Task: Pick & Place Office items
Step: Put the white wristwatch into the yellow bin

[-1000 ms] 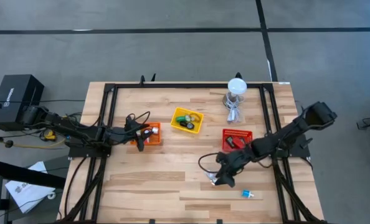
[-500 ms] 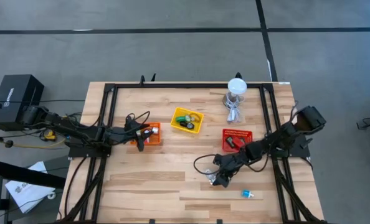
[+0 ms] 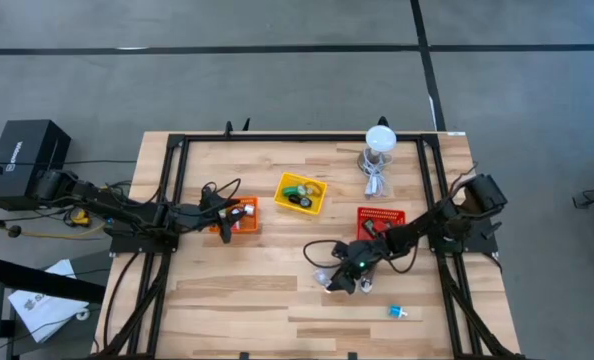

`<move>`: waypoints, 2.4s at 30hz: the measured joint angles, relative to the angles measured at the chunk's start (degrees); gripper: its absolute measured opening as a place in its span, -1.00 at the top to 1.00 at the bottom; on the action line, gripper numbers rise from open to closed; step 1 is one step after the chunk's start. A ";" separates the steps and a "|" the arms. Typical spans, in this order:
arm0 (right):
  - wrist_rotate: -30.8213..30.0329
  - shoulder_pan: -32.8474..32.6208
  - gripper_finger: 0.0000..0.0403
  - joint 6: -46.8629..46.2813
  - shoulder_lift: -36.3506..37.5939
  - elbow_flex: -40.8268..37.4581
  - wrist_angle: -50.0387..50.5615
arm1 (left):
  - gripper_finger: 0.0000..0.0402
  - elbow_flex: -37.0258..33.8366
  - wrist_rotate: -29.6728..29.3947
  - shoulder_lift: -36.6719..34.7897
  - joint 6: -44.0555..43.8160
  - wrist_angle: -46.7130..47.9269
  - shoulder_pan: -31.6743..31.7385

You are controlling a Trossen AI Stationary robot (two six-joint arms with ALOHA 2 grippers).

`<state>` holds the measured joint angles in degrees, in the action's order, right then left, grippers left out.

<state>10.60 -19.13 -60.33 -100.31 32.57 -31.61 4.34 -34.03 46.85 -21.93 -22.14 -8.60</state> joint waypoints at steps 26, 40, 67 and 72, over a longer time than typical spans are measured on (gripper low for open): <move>-0.59 3.04 -0.21 6.80 -0.04 0.75 -0.59 | -0.04 0.00 -0.01 0.00 0.00 -0.84 0.00; -0.22 0.56 -0.21 6.34 -5.16 4.64 -2.69 | -0.04 0.00 0.01 0.00 0.02 -1.06 0.00; 4.58 2.42 0.94 10.90 -7.72 11.18 2.71 | -0.04 0.00 0.01 0.00 0.01 -1.58 -0.01; 4.59 5.46 0.90 11.54 -7.63 11.18 -1.51 | -0.04 0.00 0.01 0.00 0.01 -1.58 -0.01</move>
<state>15.19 -13.68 -48.79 -107.94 43.75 -33.12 4.34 -34.02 46.85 -21.92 -23.73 -8.61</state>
